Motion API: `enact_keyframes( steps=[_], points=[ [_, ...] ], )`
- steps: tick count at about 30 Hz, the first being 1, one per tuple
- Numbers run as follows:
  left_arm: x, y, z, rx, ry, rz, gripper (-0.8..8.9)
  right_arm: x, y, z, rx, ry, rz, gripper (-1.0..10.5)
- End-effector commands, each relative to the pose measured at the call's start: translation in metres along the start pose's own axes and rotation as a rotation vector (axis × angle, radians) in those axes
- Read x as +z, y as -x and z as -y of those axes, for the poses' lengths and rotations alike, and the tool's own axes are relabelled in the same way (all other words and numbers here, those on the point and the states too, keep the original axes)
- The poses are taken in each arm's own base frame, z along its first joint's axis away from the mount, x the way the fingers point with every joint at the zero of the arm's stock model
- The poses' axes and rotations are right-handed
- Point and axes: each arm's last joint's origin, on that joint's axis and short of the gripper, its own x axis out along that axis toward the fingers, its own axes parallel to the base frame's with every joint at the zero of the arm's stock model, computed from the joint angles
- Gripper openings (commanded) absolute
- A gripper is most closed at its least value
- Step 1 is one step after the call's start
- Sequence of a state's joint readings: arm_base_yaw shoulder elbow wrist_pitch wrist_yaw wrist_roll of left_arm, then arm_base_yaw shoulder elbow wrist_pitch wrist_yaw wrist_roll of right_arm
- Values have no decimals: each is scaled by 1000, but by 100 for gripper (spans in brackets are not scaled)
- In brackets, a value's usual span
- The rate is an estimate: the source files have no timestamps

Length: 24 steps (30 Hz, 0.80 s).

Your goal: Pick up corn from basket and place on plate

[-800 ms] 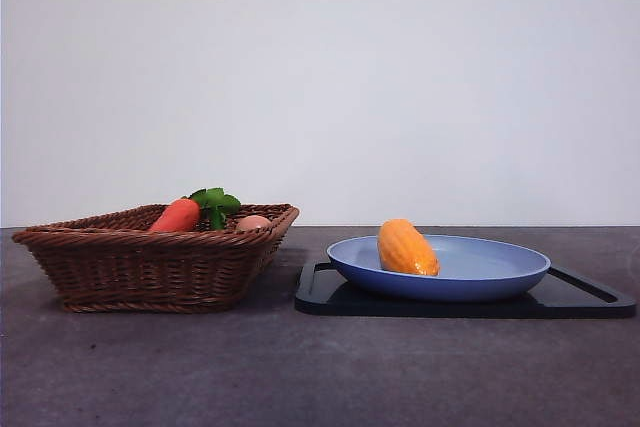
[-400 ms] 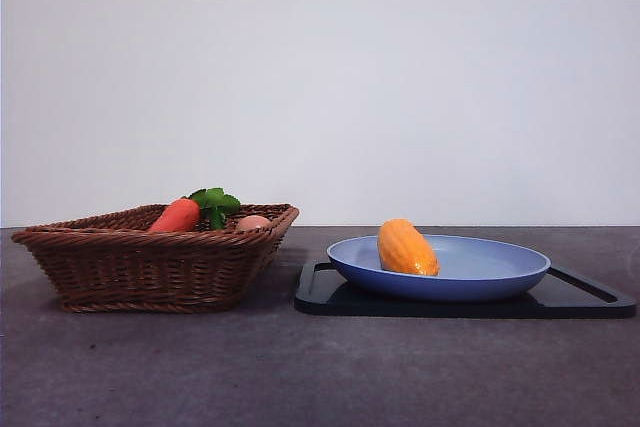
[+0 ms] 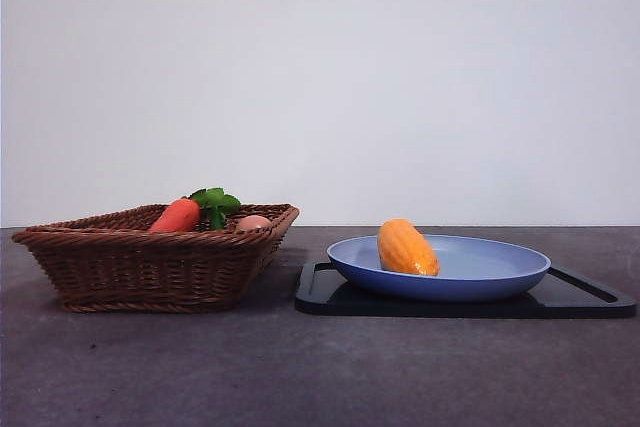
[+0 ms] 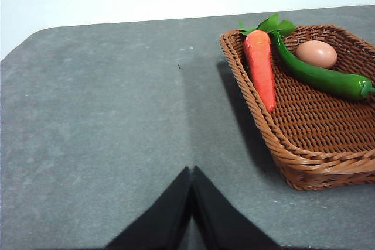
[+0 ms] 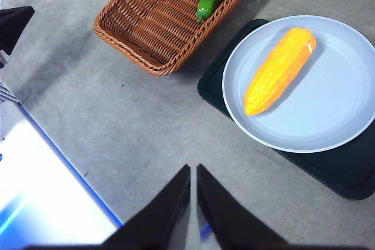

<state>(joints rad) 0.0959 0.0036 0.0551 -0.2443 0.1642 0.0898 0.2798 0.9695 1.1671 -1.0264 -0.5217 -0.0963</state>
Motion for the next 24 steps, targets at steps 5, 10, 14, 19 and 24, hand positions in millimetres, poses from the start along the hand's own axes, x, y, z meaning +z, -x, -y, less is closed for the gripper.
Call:
enact_keyframes(
  steps=[5, 10, 14, 19, 24],
  points=[
    [-9, -1, 1, -9, 15, -58, 4, 5, 2, -1, 2, 3, 17, 2],
    [-9, -1, 1, -9, 15, -58, 4, 5, 2, -1, 2, 3, 18, 2],
    [-9, -1, 1, -9, 15, -58, 4, 3, 13, -1, -60, 102, 71, 2],
    [-9, -1, 1, -9, 15, -58, 4, -3, 28, 10, -209, 207, 314, 2],
    [-9, -1, 1, -9, 15, -58, 4, -35, 28, 20, -338, 231, 510, 2]
  ],
)
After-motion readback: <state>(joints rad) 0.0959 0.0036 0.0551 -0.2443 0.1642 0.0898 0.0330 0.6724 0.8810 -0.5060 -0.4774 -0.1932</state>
